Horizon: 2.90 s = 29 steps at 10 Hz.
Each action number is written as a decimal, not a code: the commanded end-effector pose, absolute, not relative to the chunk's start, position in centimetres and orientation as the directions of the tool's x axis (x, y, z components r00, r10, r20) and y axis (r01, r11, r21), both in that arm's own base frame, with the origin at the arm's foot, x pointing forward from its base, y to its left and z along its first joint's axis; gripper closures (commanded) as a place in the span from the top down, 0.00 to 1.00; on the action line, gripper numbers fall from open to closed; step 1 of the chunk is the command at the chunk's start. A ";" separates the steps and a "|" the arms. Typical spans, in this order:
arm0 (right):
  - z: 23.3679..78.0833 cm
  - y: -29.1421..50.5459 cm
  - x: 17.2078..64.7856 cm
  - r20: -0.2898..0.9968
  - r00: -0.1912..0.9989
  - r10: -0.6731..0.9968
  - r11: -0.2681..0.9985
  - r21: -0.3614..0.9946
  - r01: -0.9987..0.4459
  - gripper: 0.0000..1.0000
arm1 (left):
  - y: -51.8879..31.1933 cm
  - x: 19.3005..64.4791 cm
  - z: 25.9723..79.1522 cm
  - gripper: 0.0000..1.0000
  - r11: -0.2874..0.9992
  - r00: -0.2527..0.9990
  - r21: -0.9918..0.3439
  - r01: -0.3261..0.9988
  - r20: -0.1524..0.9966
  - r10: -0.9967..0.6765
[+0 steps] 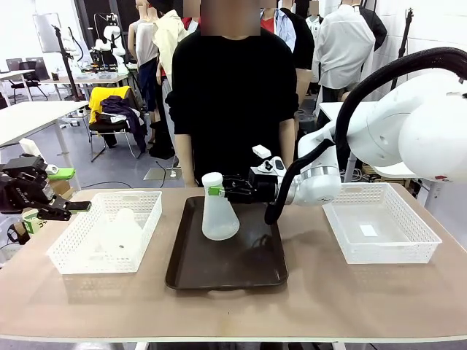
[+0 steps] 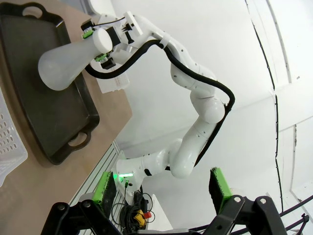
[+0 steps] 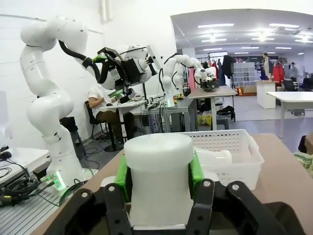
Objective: Prepare the laboratory tools.
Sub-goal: Place the picked Big flask upright in the Handle tray as instructed by the person, then pick up the Big flask that the person points to.
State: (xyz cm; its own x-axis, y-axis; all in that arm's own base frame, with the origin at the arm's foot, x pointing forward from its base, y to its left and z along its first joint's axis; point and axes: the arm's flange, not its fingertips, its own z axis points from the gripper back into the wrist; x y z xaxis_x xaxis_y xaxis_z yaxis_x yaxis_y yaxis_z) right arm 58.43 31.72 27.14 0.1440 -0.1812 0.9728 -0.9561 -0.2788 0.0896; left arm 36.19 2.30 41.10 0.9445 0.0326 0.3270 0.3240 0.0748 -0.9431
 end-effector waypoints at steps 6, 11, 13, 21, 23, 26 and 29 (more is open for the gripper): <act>28.0 31.1 58.8 0.989 0.141 -0.052 -0.275 0.122 -0.954 1.00 | 2.4 36.0 41.2 1.00 0.072 0.943 -0.942 0.329 0.332 0.033; 30.9 30.6 57.9 0.978 0.124 0.168 -0.181 0.154 -0.971 1.00 | 2.4 36.0 41.2 1.00 0.072 0.943 -0.942 0.329 0.332 0.033; 29.4 30.8 59.3 0.994 0.107 0.012 -0.238 0.107 -0.966 1.00 | 2.4 36.0 41.2 1.00 0.072 0.943 -0.942 0.329 0.332 0.033; 29.4 30.8 59.3 0.994 0.107 0.012 -0.238 0.107 -0.966 1.00 | 2.4 36.0 41.2 1.00 0.072 0.943 -0.942 0.329 0.332 0.033; 29.4 30.8 59.3 0.994 0.107 0.012 -0.238 0.107 -0.966 1.00 | 2.4 36.0 41.2 1.00 0.072 0.943 -0.942 0.329 0.332 0.033; 31.2 28.8 58.5 0.986 0.117 0.119 -0.213 0.140 -0.967 1.00 | 2.4 36.0 41.2 1.00 0.072 0.943 -0.942 0.329 0.332 0.033; 33.5 24.5 57.6 0.978 0.113 0.175 -0.076 0.128 -0.989 1.00 | 2.4 36.0 41.2 1.00 0.072 0.943 -0.942 0.329 0.332 0.033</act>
